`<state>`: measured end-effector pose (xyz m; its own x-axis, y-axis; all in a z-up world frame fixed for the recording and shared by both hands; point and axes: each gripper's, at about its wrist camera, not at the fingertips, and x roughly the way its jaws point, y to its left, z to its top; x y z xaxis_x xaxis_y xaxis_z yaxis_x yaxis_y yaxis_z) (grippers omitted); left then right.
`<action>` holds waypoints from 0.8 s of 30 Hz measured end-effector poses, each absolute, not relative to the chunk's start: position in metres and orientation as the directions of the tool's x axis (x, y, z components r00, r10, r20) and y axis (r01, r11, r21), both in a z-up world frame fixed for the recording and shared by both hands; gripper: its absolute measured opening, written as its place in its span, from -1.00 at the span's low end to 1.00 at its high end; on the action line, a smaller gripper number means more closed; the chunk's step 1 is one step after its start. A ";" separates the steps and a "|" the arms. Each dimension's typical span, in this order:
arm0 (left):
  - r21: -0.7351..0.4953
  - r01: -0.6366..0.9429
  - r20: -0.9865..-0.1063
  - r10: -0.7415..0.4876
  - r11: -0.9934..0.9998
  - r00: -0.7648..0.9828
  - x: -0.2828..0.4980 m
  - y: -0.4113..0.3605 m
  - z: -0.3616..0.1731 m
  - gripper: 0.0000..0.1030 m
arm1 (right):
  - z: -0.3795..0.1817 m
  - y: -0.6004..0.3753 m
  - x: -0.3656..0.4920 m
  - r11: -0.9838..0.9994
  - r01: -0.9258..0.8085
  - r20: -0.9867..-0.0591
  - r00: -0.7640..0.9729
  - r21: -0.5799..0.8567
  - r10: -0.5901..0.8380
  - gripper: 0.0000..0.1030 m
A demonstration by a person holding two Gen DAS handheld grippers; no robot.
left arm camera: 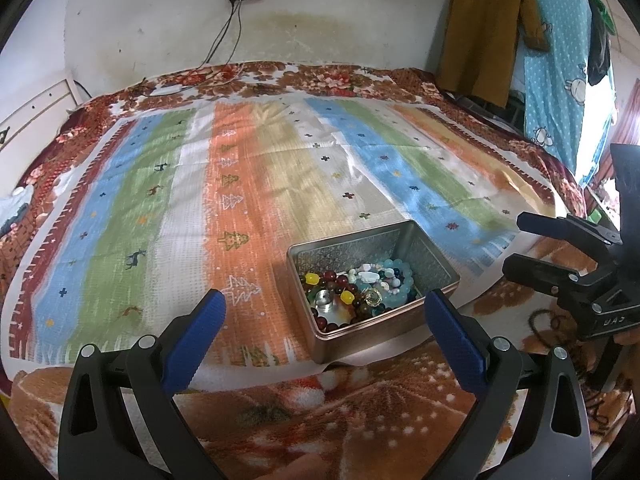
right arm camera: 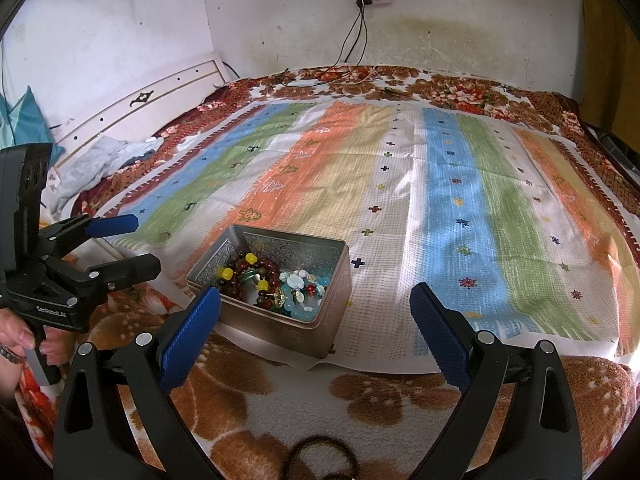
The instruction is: Organize jewelry
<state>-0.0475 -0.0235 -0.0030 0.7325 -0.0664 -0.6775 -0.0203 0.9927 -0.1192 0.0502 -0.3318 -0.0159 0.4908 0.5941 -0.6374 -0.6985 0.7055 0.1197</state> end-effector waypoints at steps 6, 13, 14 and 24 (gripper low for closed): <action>-0.115 -0.022 -0.679 -0.062 0.993 0.732 -0.048 -0.024 -0.004 0.89 | -0.016 -0.332 0.050 0.705 -0.699 -0.638 0.490 0.119 0.594 0.87; -0.133 -0.021 -0.682 -0.076 0.991 0.727 -0.047 -0.020 -0.005 0.89 | -0.016 -0.332 0.050 0.706 -0.699 -0.638 0.491 0.119 0.593 0.87; -0.133 -0.019 -0.681 -0.077 0.991 0.728 -0.047 -0.020 -0.005 0.88 | -0.016 -0.331 0.050 0.706 -0.699 -0.638 0.491 0.118 0.593 0.87; -0.125 0.006 -0.679 -0.091 0.992 0.728 -0.047 -0.021 -0.004 0.89 | -0.016 -0.332 0.050 0.706 -0.699 -0.639 0.490 0.118 0.592 0.87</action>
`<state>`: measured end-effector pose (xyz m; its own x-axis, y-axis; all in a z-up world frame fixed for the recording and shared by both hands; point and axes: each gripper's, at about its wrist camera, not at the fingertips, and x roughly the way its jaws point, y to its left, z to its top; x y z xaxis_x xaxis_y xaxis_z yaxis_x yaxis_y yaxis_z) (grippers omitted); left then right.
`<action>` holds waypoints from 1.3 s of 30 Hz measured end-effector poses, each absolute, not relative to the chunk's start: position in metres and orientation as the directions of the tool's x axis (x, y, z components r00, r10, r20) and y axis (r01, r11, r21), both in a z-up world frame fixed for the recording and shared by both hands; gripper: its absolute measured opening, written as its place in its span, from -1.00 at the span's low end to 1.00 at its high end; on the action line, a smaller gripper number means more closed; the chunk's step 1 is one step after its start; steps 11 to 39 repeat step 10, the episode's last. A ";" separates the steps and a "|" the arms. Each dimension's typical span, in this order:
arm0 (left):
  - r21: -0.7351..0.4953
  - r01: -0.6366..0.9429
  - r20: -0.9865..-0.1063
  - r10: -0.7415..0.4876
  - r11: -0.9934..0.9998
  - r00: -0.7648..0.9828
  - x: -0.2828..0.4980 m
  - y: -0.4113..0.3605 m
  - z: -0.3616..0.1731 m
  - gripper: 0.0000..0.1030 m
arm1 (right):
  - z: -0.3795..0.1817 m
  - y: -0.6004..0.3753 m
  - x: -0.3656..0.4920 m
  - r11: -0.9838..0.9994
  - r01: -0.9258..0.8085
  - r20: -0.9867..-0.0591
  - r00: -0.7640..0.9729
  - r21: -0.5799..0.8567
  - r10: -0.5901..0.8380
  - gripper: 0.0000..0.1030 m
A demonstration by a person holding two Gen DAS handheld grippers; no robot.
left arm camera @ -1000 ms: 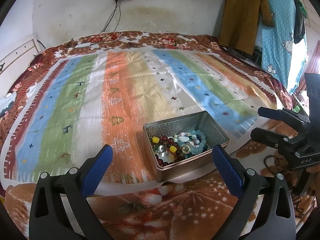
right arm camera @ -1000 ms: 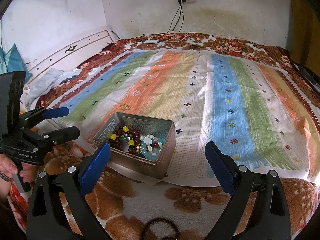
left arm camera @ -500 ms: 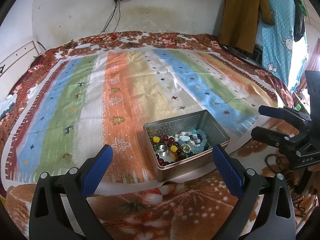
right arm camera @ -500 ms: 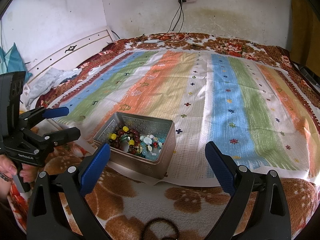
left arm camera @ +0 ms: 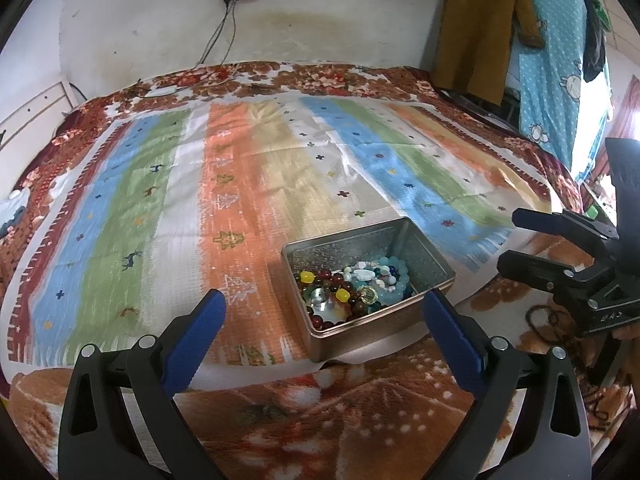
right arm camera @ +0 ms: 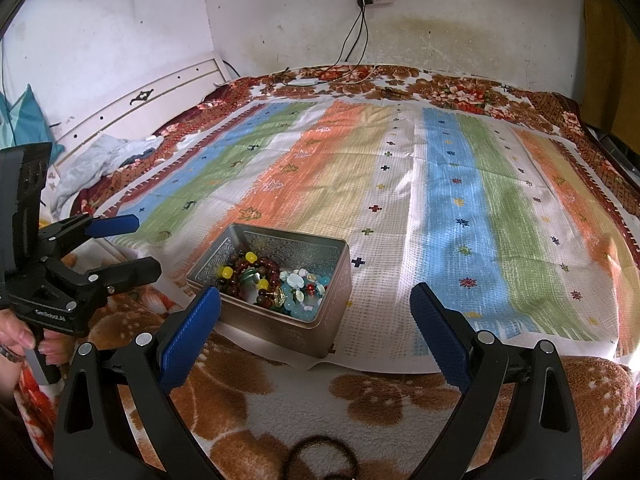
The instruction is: Organize jewelry
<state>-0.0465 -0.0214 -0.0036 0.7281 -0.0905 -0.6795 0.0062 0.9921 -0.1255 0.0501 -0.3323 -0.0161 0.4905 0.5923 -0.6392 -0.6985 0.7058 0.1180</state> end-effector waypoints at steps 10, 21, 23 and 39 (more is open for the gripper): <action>-0.127 -0.018 -0.695 -0.076 0.992 0.715 -0.046 -0.018 -0.004 0.89 | -0.016 -0.332 0.050 0.706 -0.698 -0.640 0.490 0.118 0.592 0.87; -0.127 -0.018 -0.695 -0.076 0.992 0.715 -0.046 -0.018 -0.004 0.89 | -0.016 -0.332 0.050 0.706 -0.698 -0.640 0.490 0.118 0.592 0.87; -0.127 -0.018 -0.695 -0.076 0.992 0.715 -0.046 -0.018 -0.004 0.89 | -0.016 -0.332 0.050 0.706 -0.698 -0.640 0.490 0.118 0.592 0.87; -0.127 -0.018 -0.695 -0.076 0.992 0.715 -0.046 -0.018 -0.004 0.89 | -0.016 -0.332 0.050 0.706 -0.698 -0.640 0.490 0.118 0.592 0.87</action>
